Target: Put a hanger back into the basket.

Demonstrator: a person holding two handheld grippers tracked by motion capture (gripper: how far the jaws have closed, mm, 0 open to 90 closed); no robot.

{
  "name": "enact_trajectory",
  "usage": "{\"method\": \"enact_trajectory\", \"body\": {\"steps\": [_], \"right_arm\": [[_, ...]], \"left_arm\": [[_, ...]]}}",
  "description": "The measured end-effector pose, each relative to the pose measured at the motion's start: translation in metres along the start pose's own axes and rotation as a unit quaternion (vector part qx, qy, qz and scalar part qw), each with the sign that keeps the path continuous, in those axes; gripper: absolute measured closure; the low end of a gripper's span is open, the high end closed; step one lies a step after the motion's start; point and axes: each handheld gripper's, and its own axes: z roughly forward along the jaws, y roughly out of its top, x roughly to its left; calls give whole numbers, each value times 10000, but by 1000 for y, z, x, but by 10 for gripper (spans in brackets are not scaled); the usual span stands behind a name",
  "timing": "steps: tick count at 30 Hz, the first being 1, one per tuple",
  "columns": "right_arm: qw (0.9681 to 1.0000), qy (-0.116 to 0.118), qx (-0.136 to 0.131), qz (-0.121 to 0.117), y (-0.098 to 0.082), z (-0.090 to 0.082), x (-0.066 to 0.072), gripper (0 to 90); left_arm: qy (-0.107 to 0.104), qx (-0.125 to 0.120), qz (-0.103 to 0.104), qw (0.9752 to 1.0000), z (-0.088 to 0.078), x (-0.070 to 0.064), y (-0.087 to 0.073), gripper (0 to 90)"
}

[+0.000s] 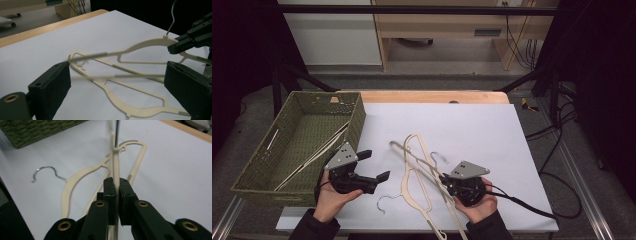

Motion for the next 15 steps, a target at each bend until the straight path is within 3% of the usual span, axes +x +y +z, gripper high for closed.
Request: {"method": "enact_trajectory", "body": {"steps": [1,4,9,15], "right_arm": [[9997,172,-43,140,-1,-1,-3,865],[9999,25,-11,158,-2,-1,-6,866],[9998,123,-78,166,-2,-4,-12,866],[9983,502,-272,127,0,-7,-10,867]], "left_arm": [[-13,8,7,10000,1,0,0,71],[-38,15,3,10000,1,-1,-1,76],[-185,56,38,9998,3,-3,-1,140],[-273,150,162,9994,8,-9,-1,131]]}}
